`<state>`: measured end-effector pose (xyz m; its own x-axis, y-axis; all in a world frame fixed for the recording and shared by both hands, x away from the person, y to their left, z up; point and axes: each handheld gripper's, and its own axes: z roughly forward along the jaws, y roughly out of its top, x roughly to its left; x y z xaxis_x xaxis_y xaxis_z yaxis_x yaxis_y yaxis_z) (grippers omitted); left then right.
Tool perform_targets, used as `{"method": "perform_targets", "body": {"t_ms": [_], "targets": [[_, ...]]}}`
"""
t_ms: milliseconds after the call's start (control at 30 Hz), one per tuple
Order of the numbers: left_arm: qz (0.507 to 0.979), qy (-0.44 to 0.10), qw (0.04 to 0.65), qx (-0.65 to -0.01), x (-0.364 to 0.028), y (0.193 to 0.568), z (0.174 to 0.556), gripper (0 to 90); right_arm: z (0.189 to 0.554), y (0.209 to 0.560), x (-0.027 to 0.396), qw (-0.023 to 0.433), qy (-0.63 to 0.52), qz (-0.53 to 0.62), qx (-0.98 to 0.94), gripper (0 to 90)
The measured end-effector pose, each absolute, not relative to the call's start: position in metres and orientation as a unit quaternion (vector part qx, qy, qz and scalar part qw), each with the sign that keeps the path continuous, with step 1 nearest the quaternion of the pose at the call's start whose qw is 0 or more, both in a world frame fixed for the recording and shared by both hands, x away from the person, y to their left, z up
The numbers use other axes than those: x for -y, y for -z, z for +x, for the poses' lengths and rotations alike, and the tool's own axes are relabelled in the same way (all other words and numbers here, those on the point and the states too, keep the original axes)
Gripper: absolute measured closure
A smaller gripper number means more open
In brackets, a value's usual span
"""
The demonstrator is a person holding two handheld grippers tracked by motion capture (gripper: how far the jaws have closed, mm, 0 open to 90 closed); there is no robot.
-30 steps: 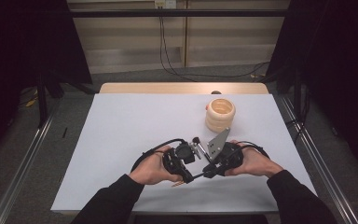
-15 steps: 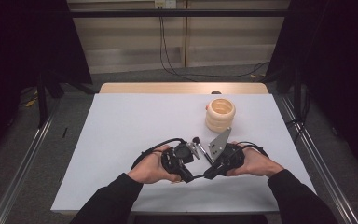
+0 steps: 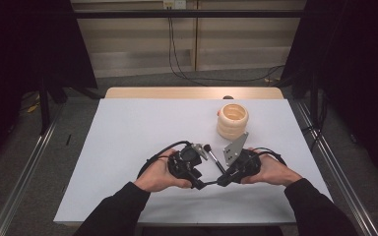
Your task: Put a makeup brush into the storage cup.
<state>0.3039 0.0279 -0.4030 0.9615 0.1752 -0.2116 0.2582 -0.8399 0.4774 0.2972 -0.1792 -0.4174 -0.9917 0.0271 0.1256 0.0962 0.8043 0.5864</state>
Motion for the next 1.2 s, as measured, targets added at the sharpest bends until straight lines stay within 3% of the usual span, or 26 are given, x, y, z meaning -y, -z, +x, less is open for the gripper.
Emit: {"method": "perform_targets", "body": {"t_ms": [267,433,1200], "targets": [[0.949,0.066,0.278,-0.136,-0.032,0.402,0.306,19.7,0.298,0.416,0.184,0.042,0.321,-0.057,0.945,85.9],[0.945,0.051,0.291,-0.14,-0.035,0.401,0.305,4.9,0.298,0.416,0.186,0.038,0.326,-0.066,0.942,85.9],[0.898,-0.002,0.394,-0.194,-0.073,0.411,0.297,4.2,0.285,0.423,0.227,0.011,0.386,-0.162,0.908,85.9]]}}
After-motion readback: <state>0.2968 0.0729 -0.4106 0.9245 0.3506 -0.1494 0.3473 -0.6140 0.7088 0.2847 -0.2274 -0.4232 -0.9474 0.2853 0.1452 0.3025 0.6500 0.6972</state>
